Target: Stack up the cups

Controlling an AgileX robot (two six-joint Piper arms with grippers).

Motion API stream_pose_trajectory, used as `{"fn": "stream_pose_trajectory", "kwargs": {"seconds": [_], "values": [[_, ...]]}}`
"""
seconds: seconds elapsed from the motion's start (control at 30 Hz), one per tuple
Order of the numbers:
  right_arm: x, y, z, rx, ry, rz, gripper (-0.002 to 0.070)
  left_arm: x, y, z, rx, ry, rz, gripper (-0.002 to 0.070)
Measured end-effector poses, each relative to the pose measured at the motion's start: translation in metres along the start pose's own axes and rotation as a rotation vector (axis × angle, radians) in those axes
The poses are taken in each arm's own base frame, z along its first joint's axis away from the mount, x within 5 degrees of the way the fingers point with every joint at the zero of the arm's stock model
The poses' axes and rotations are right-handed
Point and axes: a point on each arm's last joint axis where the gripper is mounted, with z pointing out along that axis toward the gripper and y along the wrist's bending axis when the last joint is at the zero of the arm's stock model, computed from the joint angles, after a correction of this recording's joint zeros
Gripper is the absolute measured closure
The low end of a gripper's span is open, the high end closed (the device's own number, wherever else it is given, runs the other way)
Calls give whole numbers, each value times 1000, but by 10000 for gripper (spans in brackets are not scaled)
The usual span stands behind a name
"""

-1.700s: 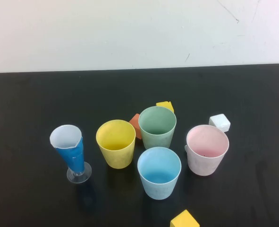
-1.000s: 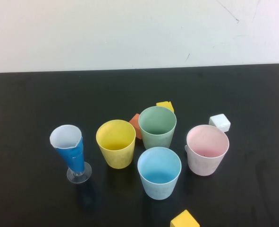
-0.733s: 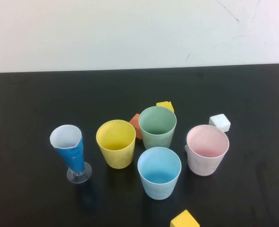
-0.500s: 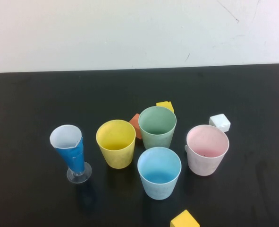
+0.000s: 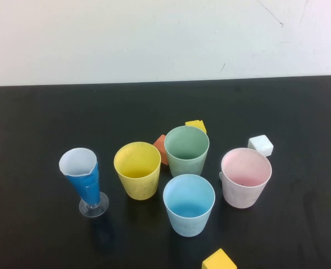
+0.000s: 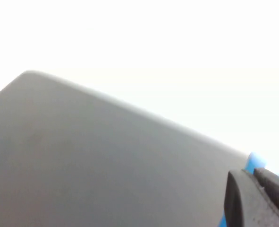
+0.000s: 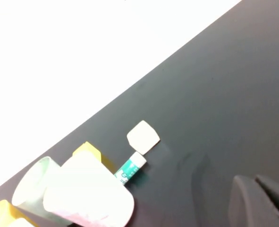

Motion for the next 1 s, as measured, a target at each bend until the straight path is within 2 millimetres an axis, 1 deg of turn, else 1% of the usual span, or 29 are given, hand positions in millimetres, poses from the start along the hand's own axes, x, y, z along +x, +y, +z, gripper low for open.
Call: {"fn": "stream_pose_trajectory", "kwargs": {"seconds": [0.07, 0.17, 0.33, 0.57, 0.7, 0.8, 1.0], "values": [[0, 0, 0, 0, 0, -5, 679, -9, -3, 0, 33, -94, -88, 677], [2, 0, 0, 4, 24, -33, 679, -18, -5, -2, 66, -195, -153, 677], [8, -1, 0, 11, 89, -117, 679, -27, -4, -4, 94, -293, -297, 677], [9, -2, -1, 12, 104, -144, 679, -32, -4, -6, 109, -350, -341, 677], [9, -2, -1, 11, 104, -150, 679, -37, -5, -8, 146, -399, -441, 677], [9, -2, -1, 11, 104, -164, 679, -37, -5, -8, 164, -401, -514, 677], [9, -2, -1, 10, 105, -178, 679, -35, -4, -7, 152, -377, -510, 677]]}}
